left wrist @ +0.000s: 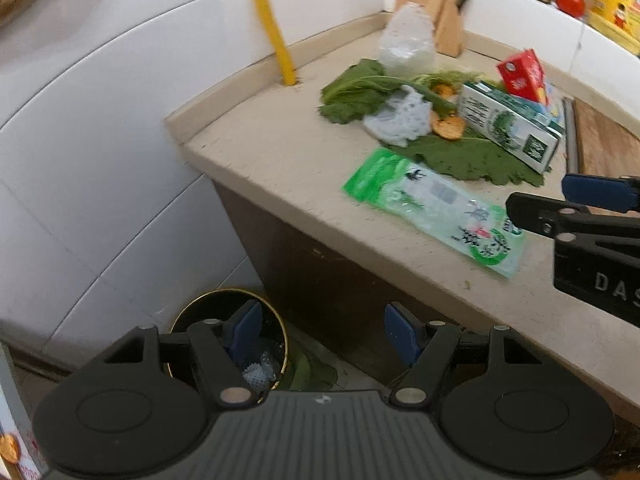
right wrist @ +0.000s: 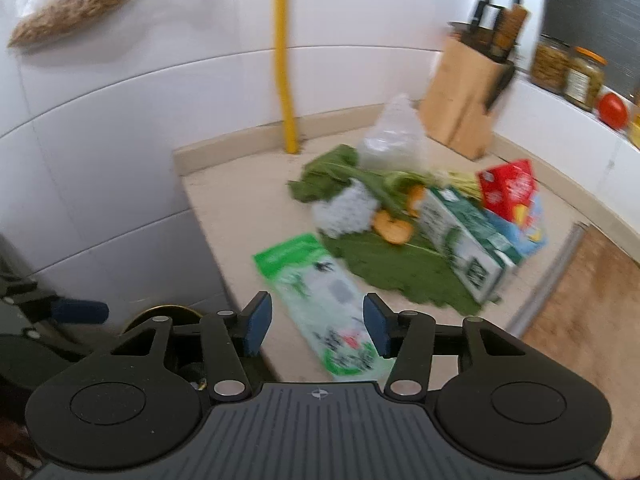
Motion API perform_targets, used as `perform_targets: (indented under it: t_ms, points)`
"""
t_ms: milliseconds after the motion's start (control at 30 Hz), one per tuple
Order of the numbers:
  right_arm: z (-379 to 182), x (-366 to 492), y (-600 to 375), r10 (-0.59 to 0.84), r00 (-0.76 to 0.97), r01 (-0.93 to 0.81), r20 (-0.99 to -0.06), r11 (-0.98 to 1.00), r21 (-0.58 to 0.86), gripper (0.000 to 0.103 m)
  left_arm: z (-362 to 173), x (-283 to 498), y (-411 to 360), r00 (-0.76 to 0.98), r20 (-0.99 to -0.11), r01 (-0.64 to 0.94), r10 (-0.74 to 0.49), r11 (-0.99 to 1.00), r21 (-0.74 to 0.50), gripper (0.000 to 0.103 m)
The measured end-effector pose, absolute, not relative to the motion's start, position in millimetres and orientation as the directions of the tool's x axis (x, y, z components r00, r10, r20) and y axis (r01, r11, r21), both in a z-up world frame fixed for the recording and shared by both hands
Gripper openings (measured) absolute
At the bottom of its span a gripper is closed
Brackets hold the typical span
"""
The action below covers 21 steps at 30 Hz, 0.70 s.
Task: Collect trash
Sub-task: 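Move both open tools back up to the trash pile on the counter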
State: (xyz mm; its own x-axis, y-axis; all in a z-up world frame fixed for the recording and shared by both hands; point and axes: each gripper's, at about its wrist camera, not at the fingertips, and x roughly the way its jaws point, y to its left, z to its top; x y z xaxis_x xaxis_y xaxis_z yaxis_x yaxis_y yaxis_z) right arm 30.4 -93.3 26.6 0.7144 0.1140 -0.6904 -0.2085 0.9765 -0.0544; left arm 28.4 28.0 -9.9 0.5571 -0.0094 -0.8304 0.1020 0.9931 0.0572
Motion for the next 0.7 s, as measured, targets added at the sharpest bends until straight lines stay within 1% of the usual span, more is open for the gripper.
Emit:
perform_targets:
  t_ms: [300, 700]
  points:
    - [36.7, 19.1, -119.3, 0.044, 0.738, -0.122, -0.673, 0.99, -0.069, 0.059, -3.3, 34.5, 6.6, 0.56, -0.828, 0.175, -0.045, 0.983, 0.064, 0.063]
    - [36.5, 21.1, -127.2, 0.005, 0.733, -0.093, -0.68, 0.991, -0.093, 0.059, -5.2, 45.7, -2.8, 0.547, -0.836, 0.208, -0.047, 0.975, 0.081, 0.063]
